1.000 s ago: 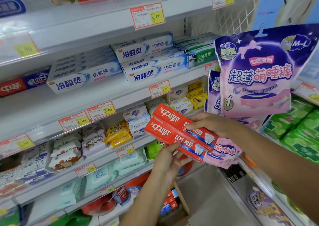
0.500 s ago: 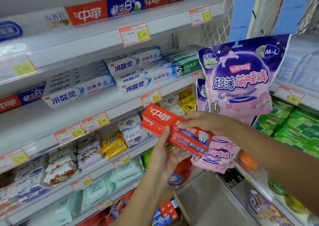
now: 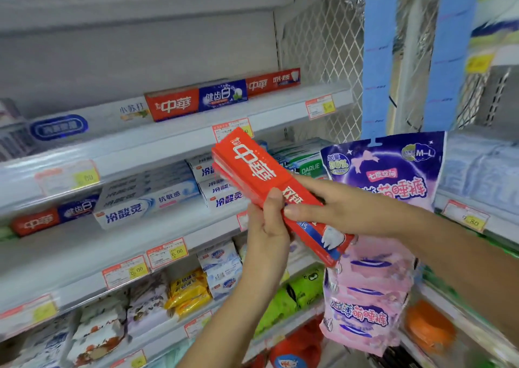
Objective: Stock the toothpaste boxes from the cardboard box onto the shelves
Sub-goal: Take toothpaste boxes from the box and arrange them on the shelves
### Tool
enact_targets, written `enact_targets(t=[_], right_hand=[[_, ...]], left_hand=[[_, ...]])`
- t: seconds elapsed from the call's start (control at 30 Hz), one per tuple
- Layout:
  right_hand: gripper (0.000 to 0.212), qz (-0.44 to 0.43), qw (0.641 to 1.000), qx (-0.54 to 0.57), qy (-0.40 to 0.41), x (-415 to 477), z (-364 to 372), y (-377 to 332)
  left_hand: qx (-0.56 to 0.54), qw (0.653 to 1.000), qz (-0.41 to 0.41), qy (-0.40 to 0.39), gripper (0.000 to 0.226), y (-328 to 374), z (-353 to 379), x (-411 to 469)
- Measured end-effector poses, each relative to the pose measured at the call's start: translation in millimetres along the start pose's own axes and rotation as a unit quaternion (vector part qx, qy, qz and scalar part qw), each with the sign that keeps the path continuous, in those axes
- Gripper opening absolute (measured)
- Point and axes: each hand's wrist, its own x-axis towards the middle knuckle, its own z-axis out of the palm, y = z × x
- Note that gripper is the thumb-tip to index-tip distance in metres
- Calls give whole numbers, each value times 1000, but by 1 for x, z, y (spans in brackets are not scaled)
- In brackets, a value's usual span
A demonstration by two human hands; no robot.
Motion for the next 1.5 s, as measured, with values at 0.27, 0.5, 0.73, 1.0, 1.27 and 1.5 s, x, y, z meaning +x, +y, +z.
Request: enact_targets(t=[0.27,0.5,0.73,1.0,1.27,1.5], right_hand=[[62,-73,990,13,121,48,-79,-69],[74,21,969,-188,157,114,-155,-88],[65,93,909,-369,172,188,-207,-70],[74,140,862,-475,108,240,-256,-55],[85,206,812,-545,6,252,-280,-52],[84,231,818,-526,-27,266,-277,-56]], left_hand=[[91,989,114,-17,64,91,11,64],[366,914,164,-55,20,155,-24,132],[634,760,136,-46,30,179,-43,216],[746,643,163,-60,38,159,-79,277],[762,629,151,-21,56,140,-95,303],[768,622,152,-14,63,136,-97,310]])
